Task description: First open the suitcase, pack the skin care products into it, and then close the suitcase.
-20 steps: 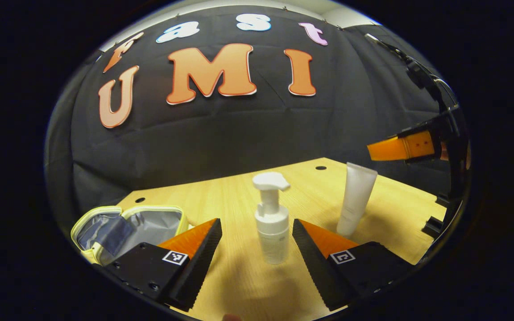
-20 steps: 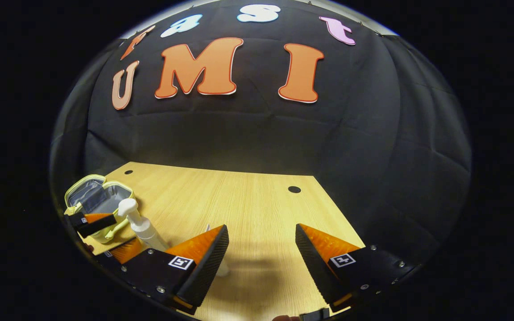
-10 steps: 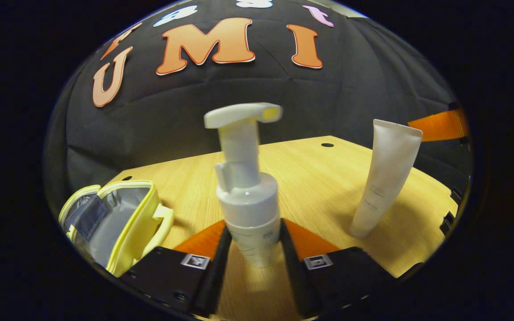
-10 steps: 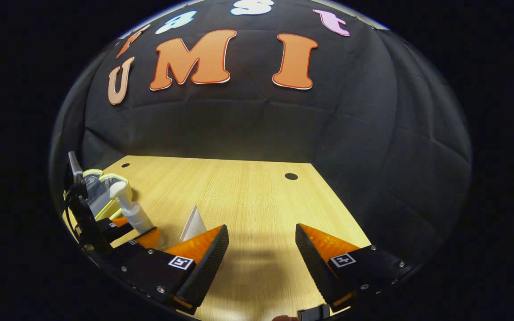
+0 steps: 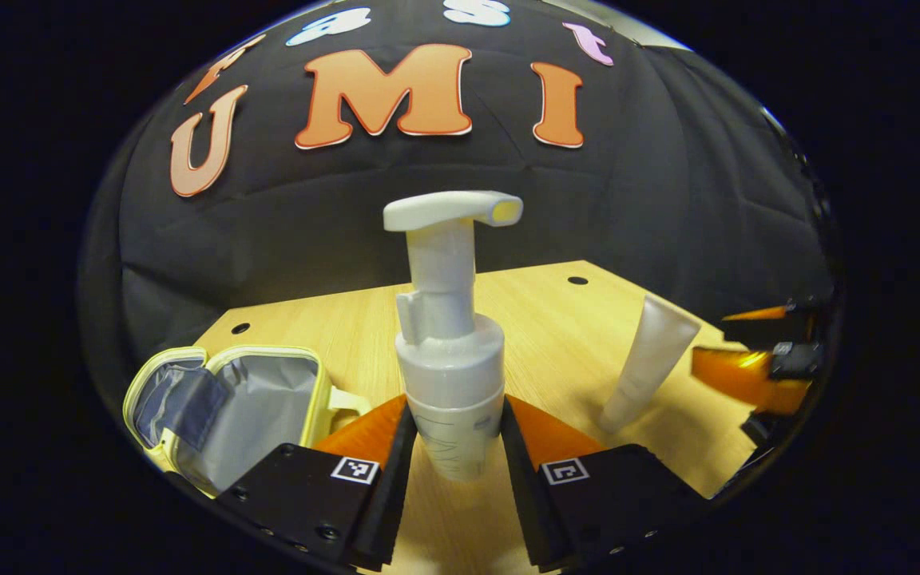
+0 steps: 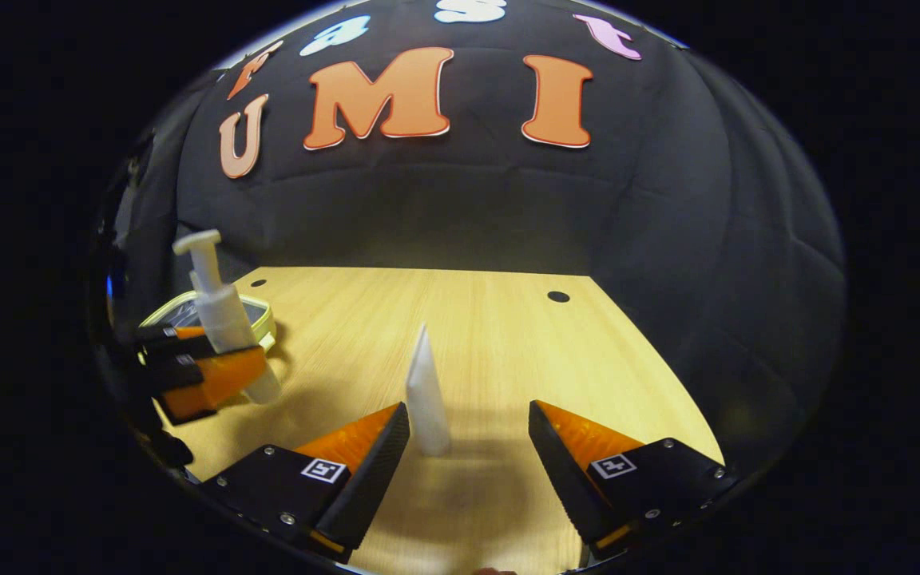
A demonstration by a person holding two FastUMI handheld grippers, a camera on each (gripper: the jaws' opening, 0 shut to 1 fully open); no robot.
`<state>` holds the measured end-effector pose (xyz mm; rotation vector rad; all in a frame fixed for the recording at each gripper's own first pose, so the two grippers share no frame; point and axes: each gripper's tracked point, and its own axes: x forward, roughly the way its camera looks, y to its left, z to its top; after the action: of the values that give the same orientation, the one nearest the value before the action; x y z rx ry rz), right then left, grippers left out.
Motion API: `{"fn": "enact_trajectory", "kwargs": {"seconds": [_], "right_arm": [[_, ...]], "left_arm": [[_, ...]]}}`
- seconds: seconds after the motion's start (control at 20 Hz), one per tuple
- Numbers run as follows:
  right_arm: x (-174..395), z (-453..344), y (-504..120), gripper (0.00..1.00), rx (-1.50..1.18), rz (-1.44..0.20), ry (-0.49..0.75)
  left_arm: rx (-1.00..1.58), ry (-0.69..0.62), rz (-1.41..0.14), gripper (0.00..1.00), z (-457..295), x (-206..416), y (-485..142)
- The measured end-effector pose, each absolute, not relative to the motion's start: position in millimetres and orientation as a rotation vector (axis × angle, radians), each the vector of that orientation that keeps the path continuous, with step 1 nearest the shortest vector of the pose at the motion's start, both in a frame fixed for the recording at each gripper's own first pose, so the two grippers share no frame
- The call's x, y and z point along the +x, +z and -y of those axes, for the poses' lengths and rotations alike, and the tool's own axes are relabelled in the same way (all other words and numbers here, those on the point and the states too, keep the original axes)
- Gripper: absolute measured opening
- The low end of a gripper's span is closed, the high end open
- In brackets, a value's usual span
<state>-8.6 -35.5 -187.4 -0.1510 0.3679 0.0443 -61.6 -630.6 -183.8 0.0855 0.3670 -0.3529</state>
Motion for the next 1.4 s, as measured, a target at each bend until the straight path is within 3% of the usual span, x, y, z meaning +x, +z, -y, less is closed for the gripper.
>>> {"fn": "enact_trajectory", "kwargs": {"seconds": [0.55, 0.65, 0.9, 0.95, 1.0, 1.05, 1.35, 1.4], "right_arm": [[33.3, 20.9, -252.9, 0.92, -0.173, -0.473, 0.085], [39.6, 17.8, -259.3, 0.86, -0.193, -0.471, 0.099], [46.0, 14.3, -273.4, 0.53, -0.219, -0.486, 0.093], [45.9, 13.7, -273.9, 0.52, -0.222, -0.485, 0.093], [45.4, 13.1, -273.1, 0.46, -0.216, -0.487, 0.091], [44.6, 11.3, -273.8, 0.49, -0.197, -0.499, 0.092], [30.0, -13.2, -230.1, 0.45, -0.132, -0.478, 0.103], [28.8, -20.4, -220.0, 0.4, -0.122, -0.471, 0.105]], "left_arm": [[0.07, -0.227, -0.384, 0.59, 540.4, -91.2, -153.0], [0.061, -0.208, -0.403, 0.59, 529.3, -92.1, -158.4], [0.069, -0.185, -0.416, 0.59, 514.1, -96.5, -161.8], [0.072, -0.182, -0.421, 0.59, 511.1, -98.7, -163.4], [0.068, -0.177, -0.424, 0.59, 507.6, -100.9, -162.5], [0.057, -0.18, -0.427, 0.59, 504.4, -101.5, -160.8], [0.029, -0.245, -0.464, 0.59, 474.3, -93.2, -137.4], [0.038, -0.252, -0.47, 0.59, 463.9, -90.0, -128.9]]}}
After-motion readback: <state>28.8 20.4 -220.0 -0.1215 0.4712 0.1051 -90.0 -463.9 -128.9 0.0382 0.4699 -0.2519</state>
